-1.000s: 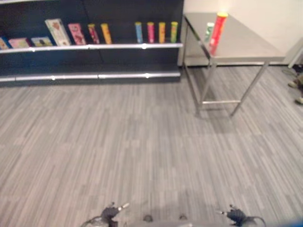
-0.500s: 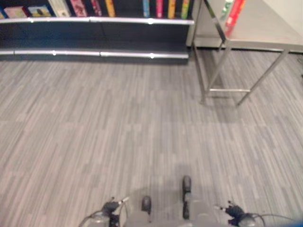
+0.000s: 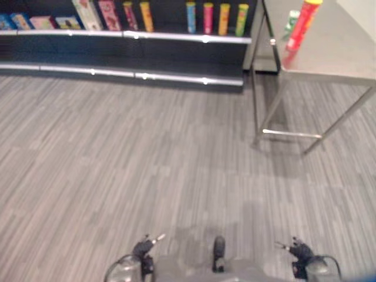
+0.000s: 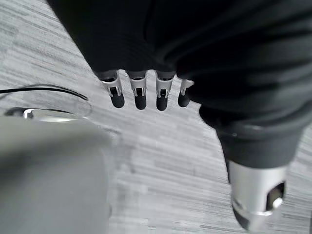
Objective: Put the goods on the table back onto the shelves and tidy them up.
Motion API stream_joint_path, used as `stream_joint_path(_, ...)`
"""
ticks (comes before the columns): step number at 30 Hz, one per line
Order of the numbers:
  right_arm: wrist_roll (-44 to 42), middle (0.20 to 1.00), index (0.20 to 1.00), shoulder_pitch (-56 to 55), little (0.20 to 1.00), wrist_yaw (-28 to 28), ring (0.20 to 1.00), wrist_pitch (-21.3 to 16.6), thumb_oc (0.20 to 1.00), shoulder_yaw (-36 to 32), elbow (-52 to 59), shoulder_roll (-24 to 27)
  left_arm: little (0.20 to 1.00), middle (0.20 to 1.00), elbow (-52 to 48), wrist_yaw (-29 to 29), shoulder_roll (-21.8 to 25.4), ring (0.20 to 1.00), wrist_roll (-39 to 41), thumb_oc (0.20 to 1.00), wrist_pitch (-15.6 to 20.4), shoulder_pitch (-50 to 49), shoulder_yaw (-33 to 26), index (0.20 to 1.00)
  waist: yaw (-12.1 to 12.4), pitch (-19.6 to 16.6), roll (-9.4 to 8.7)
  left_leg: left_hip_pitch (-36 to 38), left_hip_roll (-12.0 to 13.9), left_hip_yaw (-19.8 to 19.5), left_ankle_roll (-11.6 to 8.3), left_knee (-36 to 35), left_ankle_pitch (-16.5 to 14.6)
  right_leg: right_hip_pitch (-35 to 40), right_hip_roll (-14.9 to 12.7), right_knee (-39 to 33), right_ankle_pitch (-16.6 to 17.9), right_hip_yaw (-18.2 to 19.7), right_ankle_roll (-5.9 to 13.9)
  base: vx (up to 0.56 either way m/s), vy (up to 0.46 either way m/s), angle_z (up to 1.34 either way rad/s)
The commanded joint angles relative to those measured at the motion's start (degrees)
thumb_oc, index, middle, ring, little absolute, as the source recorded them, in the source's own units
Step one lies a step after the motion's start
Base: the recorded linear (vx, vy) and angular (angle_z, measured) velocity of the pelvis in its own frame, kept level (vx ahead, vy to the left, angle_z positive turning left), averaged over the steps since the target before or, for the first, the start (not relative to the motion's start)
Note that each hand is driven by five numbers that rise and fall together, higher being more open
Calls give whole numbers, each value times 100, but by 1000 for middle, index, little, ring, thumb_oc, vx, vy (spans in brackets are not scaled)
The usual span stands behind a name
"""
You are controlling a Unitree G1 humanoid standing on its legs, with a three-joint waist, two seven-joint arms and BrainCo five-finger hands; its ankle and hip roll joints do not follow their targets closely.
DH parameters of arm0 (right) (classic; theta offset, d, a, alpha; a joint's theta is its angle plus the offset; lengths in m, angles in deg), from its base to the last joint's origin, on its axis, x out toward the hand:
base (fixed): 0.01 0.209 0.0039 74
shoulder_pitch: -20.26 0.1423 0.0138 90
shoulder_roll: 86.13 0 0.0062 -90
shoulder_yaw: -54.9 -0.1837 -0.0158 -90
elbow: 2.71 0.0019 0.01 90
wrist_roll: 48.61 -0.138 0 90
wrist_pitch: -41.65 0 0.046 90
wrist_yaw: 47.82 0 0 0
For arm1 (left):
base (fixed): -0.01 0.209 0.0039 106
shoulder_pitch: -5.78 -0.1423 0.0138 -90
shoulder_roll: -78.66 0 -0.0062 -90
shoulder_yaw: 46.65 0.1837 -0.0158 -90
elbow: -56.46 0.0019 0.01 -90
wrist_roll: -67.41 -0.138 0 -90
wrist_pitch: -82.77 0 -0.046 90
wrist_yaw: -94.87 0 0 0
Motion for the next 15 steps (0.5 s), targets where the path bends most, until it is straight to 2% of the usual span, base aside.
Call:
stream_joint_path(1,-198,1000,1000,-69,1000,-48,1000,-153,1000,91,271,124,1000,1000,-115,76,170,1000,162,1000,101,160,-65,1000,97,222,50,-54,-144,274,555,-945,491,206,-245,17,-272,315,751,256,73,-19)
stream_joint_path(3,-179,1000,1000,-114,1000,-45,1000,-151,1000,113,282,85,1000,1000,-126,91,143,1000,217,1000,92,121,-90,1000,206,217,83,-187,-203,144,496,-2286,651,425,-237,17,-474,377,809,334,113,-11)
stream_joint_path(4,-179,1000,1000,-113,1000,-45,1000,-151,1000,113,282,84,1000,1000,-126,91,143,1000,217,1000,92,121,-90,1000,202,210,74,-177,-215,146,497,-2326,679,418,-247,17,-473,374,809,447,152,-13)
stream_joint_path(5,-124,1000,1000,-169,1000,-63,1000,-153,1000,134,226,43,1000,1000,-71,89,139,1000,236,1000,94,108,-102,1000,323,159,206,-259,-306,-162,403,-3360,1140,673,-84,17,-661,479,801,500,154,-20)
stream_joint_path(7,-33,1000,1000,-203,1000,-60,1000,-148,1000,145,39,-18,1000,1000,61,82,142,1000,226,1000,91,88,-136,1000,434,166,255,-376,-415,-389,260,-4045,1451,1026,-7,17,-910,658,796,592,194,-32)
stream_joint_path(10,84,1000,1000,-285,1000,11,1000,-126,1000,169,-187,-75,1000,1000,234,50,168,1000,196,1000,101,-10,-190,1000,562,131,211,-720,-381,-508,116,-4292,1629,1471,-65,35,-1155,998,793,558,253,-63)
stream_joint_path(12,86,1000,1000,-346,1000,79,1000,-108,1000,144,-287,-107,1000,1000,307,8,191,1000,156,1000,89,-98,-274,1000,650,49,202,-681,-258,-389,170,-4292,1693,1668,-110,180,-1307,1219,856,563,361,-67)
stream_joint_path(13,89,1000,1000,-412,1000,110,1000,-114,1000,107,-310,-169,1000,1000,331,5,177,1000,127,1000,79,-142,-279,1000,680,6,196,-583,-214,-333,195,-4285,1866,1712,-183,292,-1304,1241,913,524,404,-82)
stream_joint_path(15,73,1000,1000,-504,1000,107,1000,-117,1000,49,-337,-245,1000,1000,400,20,212,1000,77,1000,66,-136,-305,1000,677,-60,61,-419,-282,-194,260,-4227,1874,1541,-396,754,-1010,1242,1058,387,333,-94)
